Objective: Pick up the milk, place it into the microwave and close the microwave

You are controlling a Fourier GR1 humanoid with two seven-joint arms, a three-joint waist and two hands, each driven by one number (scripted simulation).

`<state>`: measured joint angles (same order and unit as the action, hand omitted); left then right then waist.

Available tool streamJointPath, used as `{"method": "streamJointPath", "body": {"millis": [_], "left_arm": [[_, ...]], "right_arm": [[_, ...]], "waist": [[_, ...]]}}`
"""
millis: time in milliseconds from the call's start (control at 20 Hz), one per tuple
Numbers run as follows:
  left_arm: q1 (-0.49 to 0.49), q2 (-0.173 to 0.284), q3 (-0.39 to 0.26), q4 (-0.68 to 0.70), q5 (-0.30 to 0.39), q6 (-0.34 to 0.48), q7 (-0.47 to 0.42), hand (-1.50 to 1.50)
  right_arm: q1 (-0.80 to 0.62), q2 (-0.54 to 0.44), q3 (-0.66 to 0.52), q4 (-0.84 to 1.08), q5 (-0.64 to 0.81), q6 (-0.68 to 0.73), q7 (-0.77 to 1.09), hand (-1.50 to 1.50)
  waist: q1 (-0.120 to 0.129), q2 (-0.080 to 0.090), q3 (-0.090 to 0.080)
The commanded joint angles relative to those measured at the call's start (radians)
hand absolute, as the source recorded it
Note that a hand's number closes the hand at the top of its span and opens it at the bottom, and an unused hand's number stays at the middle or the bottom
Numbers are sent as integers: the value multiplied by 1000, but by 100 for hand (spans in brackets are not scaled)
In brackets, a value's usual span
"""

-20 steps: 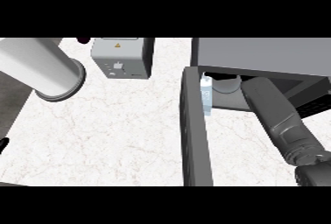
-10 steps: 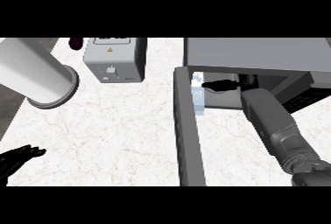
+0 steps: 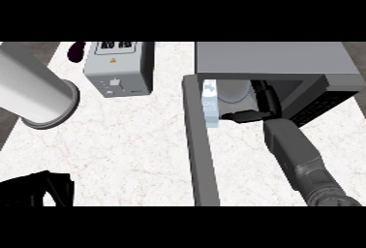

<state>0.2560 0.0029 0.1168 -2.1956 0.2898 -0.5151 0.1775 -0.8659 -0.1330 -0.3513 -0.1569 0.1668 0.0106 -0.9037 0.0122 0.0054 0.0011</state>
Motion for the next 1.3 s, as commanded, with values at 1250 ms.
{"method": "streamJointPath", "body": {"millis": [1250], "left_arm": [[-373, -3, -585, 579, -462, 279, -175, 150]], "right_arm": [[882, -70, 131, -903, -130, 298, 43, -150]], "waist": [[-59, -10, -4]]}}
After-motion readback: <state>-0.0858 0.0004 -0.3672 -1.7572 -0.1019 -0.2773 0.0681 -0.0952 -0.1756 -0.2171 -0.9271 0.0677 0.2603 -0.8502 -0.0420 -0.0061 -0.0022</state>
